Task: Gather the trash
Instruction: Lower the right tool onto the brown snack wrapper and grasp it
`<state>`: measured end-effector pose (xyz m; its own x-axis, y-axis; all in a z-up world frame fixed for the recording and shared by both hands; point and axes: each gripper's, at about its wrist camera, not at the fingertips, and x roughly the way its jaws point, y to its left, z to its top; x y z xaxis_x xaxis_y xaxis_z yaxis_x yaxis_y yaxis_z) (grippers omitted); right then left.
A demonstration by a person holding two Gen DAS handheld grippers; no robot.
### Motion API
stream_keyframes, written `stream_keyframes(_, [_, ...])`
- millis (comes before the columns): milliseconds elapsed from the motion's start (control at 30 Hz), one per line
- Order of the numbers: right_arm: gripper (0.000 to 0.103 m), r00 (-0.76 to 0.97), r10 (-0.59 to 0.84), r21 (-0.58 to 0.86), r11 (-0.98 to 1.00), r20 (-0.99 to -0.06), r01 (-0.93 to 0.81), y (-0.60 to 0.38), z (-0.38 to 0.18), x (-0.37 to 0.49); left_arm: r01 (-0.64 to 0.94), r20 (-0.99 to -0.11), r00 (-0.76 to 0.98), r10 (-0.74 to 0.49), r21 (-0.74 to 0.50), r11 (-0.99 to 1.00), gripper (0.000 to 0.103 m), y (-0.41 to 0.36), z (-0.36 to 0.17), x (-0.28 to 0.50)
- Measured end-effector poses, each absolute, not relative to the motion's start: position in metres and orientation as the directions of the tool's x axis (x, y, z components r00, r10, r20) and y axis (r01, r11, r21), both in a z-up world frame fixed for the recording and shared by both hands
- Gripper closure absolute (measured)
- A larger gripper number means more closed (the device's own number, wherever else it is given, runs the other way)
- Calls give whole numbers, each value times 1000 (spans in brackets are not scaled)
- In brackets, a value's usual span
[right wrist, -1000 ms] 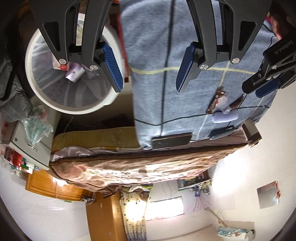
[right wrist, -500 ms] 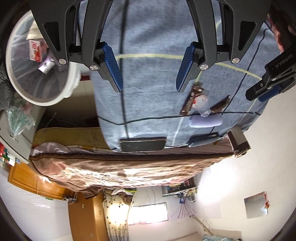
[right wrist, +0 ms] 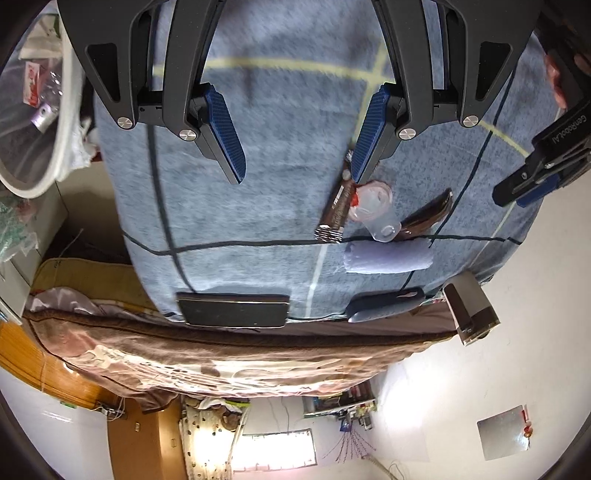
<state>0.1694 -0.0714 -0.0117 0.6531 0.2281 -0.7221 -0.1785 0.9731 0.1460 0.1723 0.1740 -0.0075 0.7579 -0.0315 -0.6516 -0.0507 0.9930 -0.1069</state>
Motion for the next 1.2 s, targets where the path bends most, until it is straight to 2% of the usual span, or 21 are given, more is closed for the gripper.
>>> stream_keyframes(167, [42, 641, 220, 136, 974, -735, -178, -59, -17, 184, -37, -684, 729, -27, -79, 996, 38, 178, -17, 195])
stream_keyframes(300, [42, 626, 212, 132, 976, -750, -173, -55, -23, 194, 11, -707, 702, -90, -116, 993, 38, 177, -26, 213])
stream_keyframes(733, [46, 591, 238, 143, 969, -771, -203, -39, -39, 213, 43, -741, 666, -86, -77, 996, 38, 167, -47, 245])
stream_keyframes(1000, [55, 583, 221, 128, 972, -782, -198, -38, -42, 215, 59, -755, 649, -95, -75, 995, 38, 164, -54, 251])
stream_keyframes(1100, [63, 586, 209, 117, 975, -783, -191, -39, -42, 215, 78, -762, 640, -102, -68, 995, 39, 161, -57, 254])
stream_keyframes(1200, [75, 589, 179, 82, 979, -788, -188, -37, -42, 214, 72, -770, 632, -92, -60, 996, 46, 160, -58, 256])
